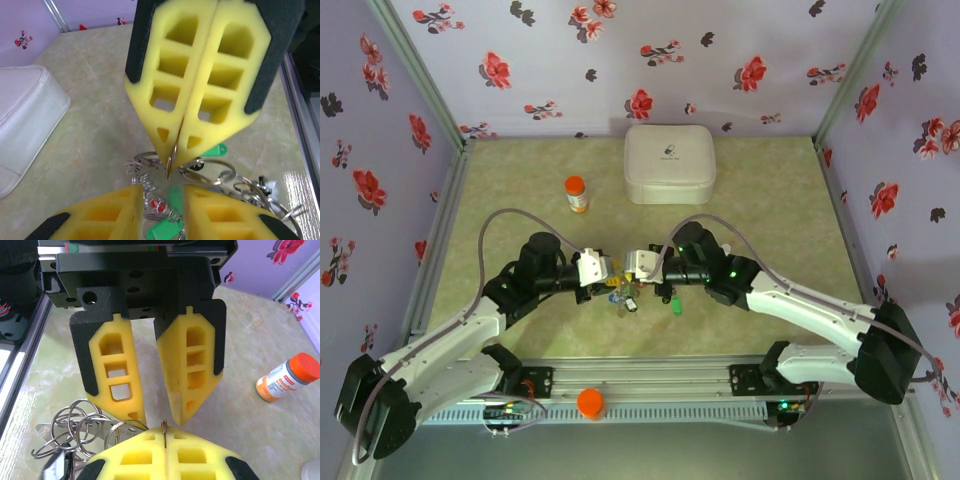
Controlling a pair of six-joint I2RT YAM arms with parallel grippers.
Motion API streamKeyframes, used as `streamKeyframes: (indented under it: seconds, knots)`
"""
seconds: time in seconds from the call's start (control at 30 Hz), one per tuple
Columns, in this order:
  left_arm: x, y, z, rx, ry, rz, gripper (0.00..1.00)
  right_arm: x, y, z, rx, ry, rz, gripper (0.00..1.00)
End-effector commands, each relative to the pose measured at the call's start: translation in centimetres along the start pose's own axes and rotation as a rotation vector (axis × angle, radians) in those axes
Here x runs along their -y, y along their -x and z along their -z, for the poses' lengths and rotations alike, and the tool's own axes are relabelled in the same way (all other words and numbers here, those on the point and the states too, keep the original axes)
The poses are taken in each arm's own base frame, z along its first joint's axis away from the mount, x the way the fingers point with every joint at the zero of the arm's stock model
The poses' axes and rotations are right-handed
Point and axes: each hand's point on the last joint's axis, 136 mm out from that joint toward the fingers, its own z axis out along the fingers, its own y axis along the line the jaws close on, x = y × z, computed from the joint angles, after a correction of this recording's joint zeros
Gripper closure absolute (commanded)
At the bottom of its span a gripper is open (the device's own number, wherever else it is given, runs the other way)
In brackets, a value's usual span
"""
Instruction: Put the keys on the keyring
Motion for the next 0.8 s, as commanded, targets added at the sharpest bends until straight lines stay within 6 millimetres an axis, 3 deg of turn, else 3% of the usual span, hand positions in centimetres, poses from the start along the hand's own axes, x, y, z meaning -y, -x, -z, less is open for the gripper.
streamKeyframes:
  seconds: [0.0, 0.23, 0.63, 0.77]
  knots:
    - [0.3, 0.8, 0.0, 0.036, -0.01, -0.025, 0.75, 0.1, 0.6, -0.4, 0.028, -0.013, 0.042, 1.0]
    - [0.5, 0.8, -0.2, 0.036, -0.021, -0.028, 0.78, -0.3, 0.0, -1.0, 0.008, 0.007, 0.043, 1.0]
    - [0.6, 1.0, -0.6, 0.051, -0.023, -0.046, 1.0, -0.7, -0.3, -1.6, -0.002, 0.019, 0.03, 1.0]
    - [0.8, 0.4, -0.8, 0.027, -0.013, -0.078, 1.0, -0.5, -1.2, -1.5, -0.034, -0.003, 0.031, 0.97]
